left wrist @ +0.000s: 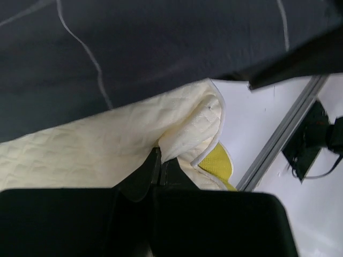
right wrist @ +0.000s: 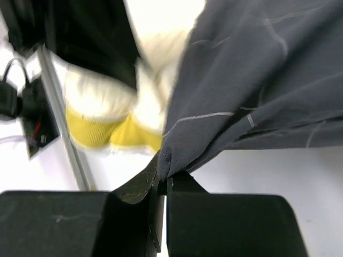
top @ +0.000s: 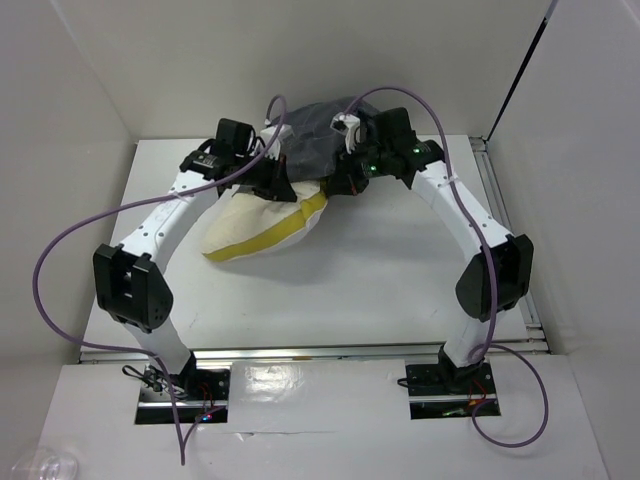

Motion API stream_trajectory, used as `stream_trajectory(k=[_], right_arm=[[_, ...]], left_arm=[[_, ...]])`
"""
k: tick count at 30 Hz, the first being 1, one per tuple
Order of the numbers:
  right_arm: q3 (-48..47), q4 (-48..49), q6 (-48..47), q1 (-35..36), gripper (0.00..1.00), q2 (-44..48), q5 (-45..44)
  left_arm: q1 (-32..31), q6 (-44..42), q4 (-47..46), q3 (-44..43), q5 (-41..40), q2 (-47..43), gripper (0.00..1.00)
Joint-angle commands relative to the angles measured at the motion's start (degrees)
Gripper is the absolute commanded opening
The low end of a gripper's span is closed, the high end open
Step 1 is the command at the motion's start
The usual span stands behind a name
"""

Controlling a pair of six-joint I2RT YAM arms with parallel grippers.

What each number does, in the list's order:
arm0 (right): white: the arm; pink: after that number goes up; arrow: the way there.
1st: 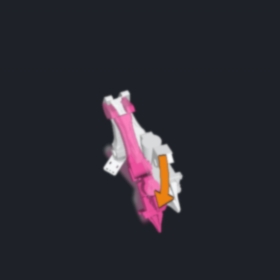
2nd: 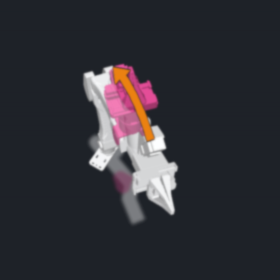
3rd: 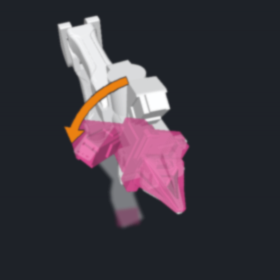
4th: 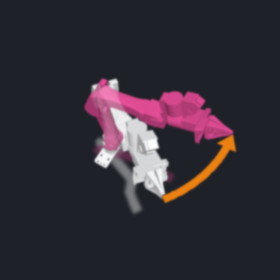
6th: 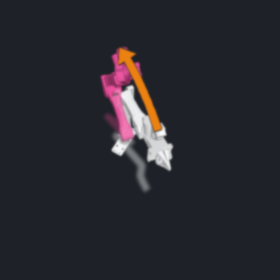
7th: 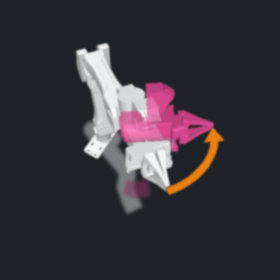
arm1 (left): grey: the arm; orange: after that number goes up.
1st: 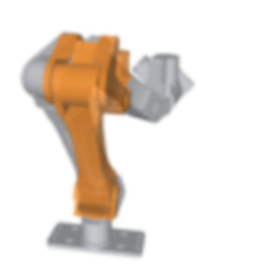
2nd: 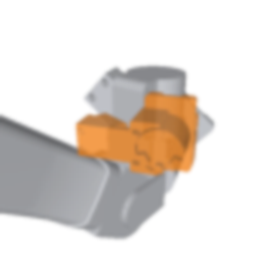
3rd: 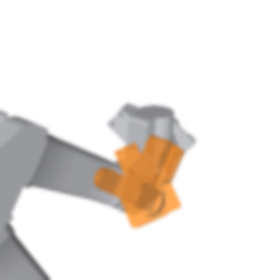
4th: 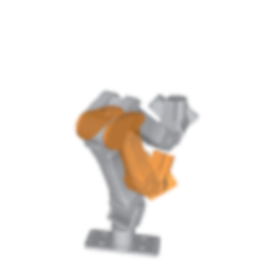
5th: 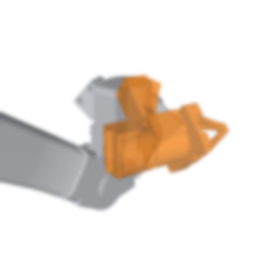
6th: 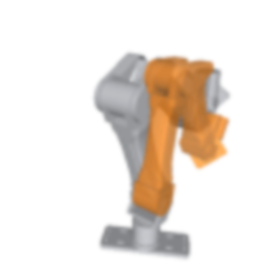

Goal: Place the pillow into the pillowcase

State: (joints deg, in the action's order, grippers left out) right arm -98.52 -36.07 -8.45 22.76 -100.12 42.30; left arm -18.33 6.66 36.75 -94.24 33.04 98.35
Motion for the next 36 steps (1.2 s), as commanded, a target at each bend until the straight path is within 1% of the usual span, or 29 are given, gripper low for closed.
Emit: stream_trajectory(k=[1,2,5,7,10,16,17,19,21,23,26,27,28,29,30,31,33,35,36], right_arm=[[-5.1,-16.1,-6.2,2.2,0.0,1.1,11.9],[-5.6,-20.9,-7.4,2.2,0.0,0.5,11.9],[-5.1,-27.5,-11.9,2.2,0.0,-0.3,12.5],[-4.1,-28.4,-13.0,2.2,0.0,-0.3,13.9],[-5.2,-28.4,-12.5,2.2,0.0,0.2,16.8],[-16.2,-28.5,-8.4,4.0,0.0,-4.7,19.7],[-18.8,-27.2,-7.0,4.6,0.0,-5.9,19.7],[-21.0,-26.0,-6.5,4.6,0.0,-6.8,20.2],[-22.4,-24.0,-4.4,5.1,0.0,-7.4,20.2],[-22.4,-24.0,-4.4,5.6,0.0,-7.9,19.6],[-18.7,-24.0,-6.2,6.2,0.0,-7.4,18.3],[-16.6,-25.0,-6.9,6.2,0.02,-6.6,18.3],[-16.1,-25.8,-7.6,6.2,0.11,-6.6,17.4],[-16.1,-26.8,-8.3,6.2,0.29,-6.6,16.8],[-16.1,-28.2,-9.1,5.7,0.38,-6.6,16.2],[-17.6,-28.3,-9.1,5.7,0.46,-6.6,15.4],[-19.6,-27.4,-8.2,4.0,0.58,-6.6,13.0],[-22.5,-24.2,-5.7,2.5,0.62,-6.6,11.0],[-23.3,-23.2,-3.3,0.5,0.62,-7.1,11.0]], left_arm=[[0.6,3.1,-14.0,0.3,-8.1,-2.1,0.0],[0.6,3.1,-14.8,-0.2,-9.4,-2.1,0.0],[1.6,4.4,-16.2,-0.8,-12.0,-1.6,0.0],[2.2,5.2,-16.2,-0.8,-13.3,-1.0,0.0],[2.8,6.3,-16.2,-2.0,-15.7,-0.3,0.0],[2.1,7.3,-16.2,-1.5,-17.7,1.9,0.0],[1.5,7.3,-16.2,-1.0,-17.7,1.9,0.0],[0.8,7.3,-16.2,-0.4,-17.7,3.1,0.0],[0.3,7.8,-16.8,-0.4,-17.7,3.6,0.0],[-0.4,7.8,-16.8,-0.4,-17.7,4.3,0.0],[-1.6,7.1,-15.8,-1.5,-16.5,5.6,0.0],[-2.5,6.4,-15.7,-2.0,-16.5,5.6,0.0],[-2.5,5.7,-15.0,-2.0,-16.5,5.6,0.0],[-3.3,5.2,-14.4,-1.3,-17.0,5.6,0.0],[-3.3,4.6,-14.4,-0.3,-17.0,5.1,0.0],[-3.3,4.6,-15.0,2.5,-17.0,4.4,0.0],[-4.4,3.9,-15.0,5.1,-17.0,2.6,0.0],[-4.4,2.3,-15.0,9.2,-17.0,0.7,0.0],[-4.4,2.3,-15.0,10.6,-17.0,0.0,0.0]])
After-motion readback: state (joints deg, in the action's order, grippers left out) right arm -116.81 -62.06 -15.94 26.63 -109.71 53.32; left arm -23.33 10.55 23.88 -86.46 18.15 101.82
